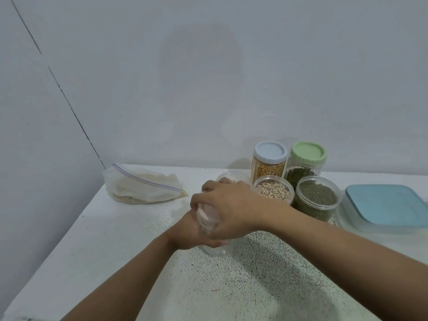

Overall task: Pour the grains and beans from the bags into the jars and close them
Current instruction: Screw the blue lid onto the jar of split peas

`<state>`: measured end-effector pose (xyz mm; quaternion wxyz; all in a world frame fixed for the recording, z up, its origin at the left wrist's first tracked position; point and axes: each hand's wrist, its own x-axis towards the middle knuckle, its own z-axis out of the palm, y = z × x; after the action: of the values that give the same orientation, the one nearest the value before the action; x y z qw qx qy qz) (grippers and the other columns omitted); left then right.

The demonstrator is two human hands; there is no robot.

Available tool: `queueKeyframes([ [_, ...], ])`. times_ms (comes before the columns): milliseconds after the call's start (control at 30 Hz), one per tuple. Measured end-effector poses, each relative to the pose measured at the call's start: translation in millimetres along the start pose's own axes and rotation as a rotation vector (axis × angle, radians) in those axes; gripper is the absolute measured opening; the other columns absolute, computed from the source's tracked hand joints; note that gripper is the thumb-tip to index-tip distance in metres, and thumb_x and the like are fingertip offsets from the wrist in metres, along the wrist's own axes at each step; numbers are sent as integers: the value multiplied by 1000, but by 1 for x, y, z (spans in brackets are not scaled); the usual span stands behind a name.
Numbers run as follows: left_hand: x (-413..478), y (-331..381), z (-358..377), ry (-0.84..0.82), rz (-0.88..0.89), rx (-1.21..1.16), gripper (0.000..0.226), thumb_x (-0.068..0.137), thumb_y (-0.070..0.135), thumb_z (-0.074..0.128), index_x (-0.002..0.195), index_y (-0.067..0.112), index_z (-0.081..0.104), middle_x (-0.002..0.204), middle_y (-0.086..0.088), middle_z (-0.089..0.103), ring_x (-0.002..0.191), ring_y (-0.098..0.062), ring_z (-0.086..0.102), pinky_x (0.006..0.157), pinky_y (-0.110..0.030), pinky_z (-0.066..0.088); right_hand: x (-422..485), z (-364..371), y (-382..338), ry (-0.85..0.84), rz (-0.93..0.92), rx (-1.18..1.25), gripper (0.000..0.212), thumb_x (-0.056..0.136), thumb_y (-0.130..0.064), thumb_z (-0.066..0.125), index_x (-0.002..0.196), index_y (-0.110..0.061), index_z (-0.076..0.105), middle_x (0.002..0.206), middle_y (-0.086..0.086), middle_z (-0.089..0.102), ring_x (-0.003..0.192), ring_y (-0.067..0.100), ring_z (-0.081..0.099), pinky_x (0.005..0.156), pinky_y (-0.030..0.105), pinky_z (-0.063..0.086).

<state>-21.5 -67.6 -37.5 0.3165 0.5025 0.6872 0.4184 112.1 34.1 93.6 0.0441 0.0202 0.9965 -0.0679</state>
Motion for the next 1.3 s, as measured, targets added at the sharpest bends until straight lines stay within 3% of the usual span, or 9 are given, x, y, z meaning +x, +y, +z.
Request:
queueKeyframes([
  [167, 0, 10, 0, -40, -5, 68, 79, 76, 15, 90, 137, 30, 43, 130, 18, 60, 128, 4, 53, 102, -18, 47, -1, -9, 3, -17, -71, 139, 48, 81, -45, 69, 123, -43, 48, 146, -3, 41, 140, 25, 32, 105, 53, 39],
  [300, -2, 7, -1, -1, -7, 9, 78, 74, 14, 91, 138, 21, 47, 125, 14, 66, 126, -7, 58, 101, -31, 53, 3, -3, 2, 6, 41, 16, 58, 87, -68, 59, 136, -41, 43, 141, 5, 44, 130, 30, 42, 100, 51, 45],
  [400, -3, 9, -1, 36, -22, -3, 81, 73, 12, 92, 136, 20, 42, 128, 8, 60, 130, -8, 55, 101, -20, 50, 3, 16, 1, 62, 39, -96, 64, 88, -66, 59, 142, -37, 42, 137, 9, 46, 125, 31, 44, 99, 49, 47],
  [567, -2, 10, 1, 17, 37, -31, 87, 74, -3, 88, 145, 14, 41, 132, -6, 63, 128, -15, 59, 99, -31, 54, -9, 19, 20, 240, 29, 168, 52, 95, -60, 49, 141, -39, 38, 140, 3, 45, 117, 21, 53, 98, 44, 47],
  [700, -4, 9, 4, 83, 26, -17, 84, 67, 13, 96, 136, 15, 47, 131, -3, 64, 128, -22, 59, 110, -51, 47, -31, 10, 31, 494, 92, 466, 45, 92, -52, 42, 132, -33, 47, 111, -4, 58, 91, 0, 53, 78, 30, 44],
  [800, -5, 9, 5, 102, 33, -12, 81, 65, 16, 97, 131, 18, 50, 131, 3, 64, 129, -17, 58, 111, -48, 46, -45, 11, 42, 582, 220, 528, 28, 99, -41, 48, 124, -31, 55, 95, -3, 69, 79, 10, 63, 69, 35, 51],
  [967, -5, 16, 9, 88, 19, -16, 83, 63, 21, 98, 130, 25, 50, 135, 8, 64, 132, -11, 56, 111, -37, 46, -59, 30, 56, 377, 389, 427, 26, 103, -26, 48, 118, -17, 68, 102, -2, 72, 87, 13, 66, 70, 15, 47],
  [1133, -7, 17, 15, 99, 3, -25, 81, 64, 13, 97, 129, 22, 50, 132, 15, 64, 130, -7, 57, 102, -17, 47, -62, 62, 69, 262, 459, 502, 30, 97, -3, 51, 122, -12, 66, 113, 4, 69, 98, 17, 63, 70, 16, 47],
  [1300, -9, 16, 23, 116, -17, -45, 85, 65, 20, 97, 134, 20, 48, 136, 10, 62, 132, -10, 56, 107, -28, 47, -61, 110, 81, 226, 599, 645, 40, 96, 0, 54, 129, -19, 62, 125, 4, 63, 113, 23, 57, 82, 30, 47],
])
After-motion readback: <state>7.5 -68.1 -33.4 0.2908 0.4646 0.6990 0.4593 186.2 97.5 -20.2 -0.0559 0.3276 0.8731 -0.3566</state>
